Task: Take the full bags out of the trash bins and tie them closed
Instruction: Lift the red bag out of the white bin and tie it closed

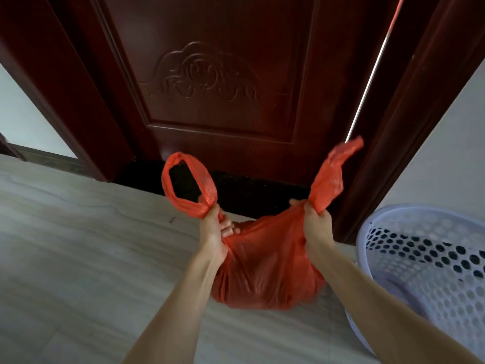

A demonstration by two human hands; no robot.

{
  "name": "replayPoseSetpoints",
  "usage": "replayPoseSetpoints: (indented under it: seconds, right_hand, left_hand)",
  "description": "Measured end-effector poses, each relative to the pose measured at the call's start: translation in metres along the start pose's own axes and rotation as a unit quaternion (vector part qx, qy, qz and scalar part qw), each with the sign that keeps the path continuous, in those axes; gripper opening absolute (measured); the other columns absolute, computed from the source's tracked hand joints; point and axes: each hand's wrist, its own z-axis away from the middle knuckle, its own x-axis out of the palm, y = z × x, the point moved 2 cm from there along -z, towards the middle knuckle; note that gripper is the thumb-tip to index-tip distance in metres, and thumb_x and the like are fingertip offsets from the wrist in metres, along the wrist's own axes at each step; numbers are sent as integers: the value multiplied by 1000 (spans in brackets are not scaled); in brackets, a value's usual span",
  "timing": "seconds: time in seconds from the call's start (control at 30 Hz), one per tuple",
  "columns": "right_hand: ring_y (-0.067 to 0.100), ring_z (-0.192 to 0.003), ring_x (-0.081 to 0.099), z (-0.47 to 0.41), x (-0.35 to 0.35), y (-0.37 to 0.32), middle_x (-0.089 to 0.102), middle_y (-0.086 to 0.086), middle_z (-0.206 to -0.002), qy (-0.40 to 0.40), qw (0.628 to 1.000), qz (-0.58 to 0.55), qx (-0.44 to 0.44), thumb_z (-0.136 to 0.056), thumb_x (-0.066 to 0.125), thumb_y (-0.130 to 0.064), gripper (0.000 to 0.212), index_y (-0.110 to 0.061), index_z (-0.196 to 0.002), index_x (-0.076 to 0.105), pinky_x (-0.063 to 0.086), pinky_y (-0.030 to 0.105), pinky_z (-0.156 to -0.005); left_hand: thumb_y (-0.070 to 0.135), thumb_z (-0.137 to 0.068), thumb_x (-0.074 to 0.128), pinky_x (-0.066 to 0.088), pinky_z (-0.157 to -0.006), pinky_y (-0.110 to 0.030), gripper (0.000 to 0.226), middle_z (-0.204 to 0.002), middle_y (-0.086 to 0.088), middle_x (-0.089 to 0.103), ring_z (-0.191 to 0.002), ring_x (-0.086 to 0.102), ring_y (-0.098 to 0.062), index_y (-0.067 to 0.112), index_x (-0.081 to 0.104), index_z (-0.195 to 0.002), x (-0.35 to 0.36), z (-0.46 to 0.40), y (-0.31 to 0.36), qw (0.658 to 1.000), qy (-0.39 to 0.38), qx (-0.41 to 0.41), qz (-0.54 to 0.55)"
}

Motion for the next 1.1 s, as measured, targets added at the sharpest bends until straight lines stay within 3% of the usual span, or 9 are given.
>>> replayPoseSetpoints:
  seconds: [0.1,0.2,0.3,0.43,0.57,0.67,0.77,0.9,1.1]
  right_hand:
    - [27,-78,67,7,9,-9,73,11,-83,-81,995,-40,-41,-97,34,-17,23,-16,-83,52,55,40,-80]
    - [20,-47,49,7,11,-6,47,1,-48,-95,994,-27,-42,-97,33,-16,24,-16,-77,46,52,37,-67]
    - [6,-39,33,9,12,1,31,-3,-54,-97,995,-14,-16,-95,39,-15,19,-19,-77,41,36,24,-46]
    - [7,-39,37,5,10,7,39,-5,-49,-130,991,-8,33,-85,43,-6,17,-18,-73,41,37,28,-54]
    - [14,-51,48,-3,5,18,52,0,-53,-107,983,144,26,-92,35,-5,20,-11,-85,53,39,27,-56]
    - [16,-60,51,-5,2,30,55,6,-69,-78,981,175,28,-97,37,-12,26,-11,-79,57,41,29,-61]
    - [19,-55,64,0,0,30,67,8,-60,-79,993,9,82,-98,37,-16,24,-13,-79,51,52,33,-65]
    - [31,-63,69,4,3,21,65,11,-51,-105,979,-154,87,-98,40,-18,18,-13,-81,46,55,46,-75]
    - [6,-30,29,5,9,24,32,-11,-35,-101,992,-32,69,-97,37,-23,25,-16,-73,41,28,24,-43]
  left_hand:
    - [17,-87,32,35,-48,-23,18,-49,0,28,-37,31,-12,11,40,-72,0,6,1,998,-46,-39,-12]
    - [10,-83,27,36,-57,-28,19,-63,-5,32,-54,36,-18,6,46,-83,-7,9,2,993,-94,-77,7]
    - [8,-94,30,46,-63,-28,22,-64,-4,38,-50,52,-15,5,52,-91,-8,8,-6,990,-112,-84,-32]
    - [16,-100,33,51,-49,-20,26,-61,-4,49,-44,52,-9,11,50,-80,-2,4,-16,994,-112,-1,-18]
    - [24,-101,33,57,-55,-28,20,-54,-8,67,-57,69,-19,16,45,-87,5,8,-15,989,-141,42,7]
    - [24,-101,32,55,-52,-25,22,-38,0,52,-41,61,-16,16,45,-85,9,12,-21,989,-114,78,-57]
    - [21,-102,27,40,-36,-15,29,-32,9,28,-25,26,-5,15,42,-77,10,5,-28,989,-81,82,-97]
    - [25,-94,31,20,-32,-15,27,-38,8,29,-30,25,-4,12,48,-78,9,0,-31,994,-77,-4,-84]
    - [28,-98,34,35,-41,-17,32,-49,1,36,-34,38,-6,6,55,-89,6,3,-41,985,-98,-61,-128]
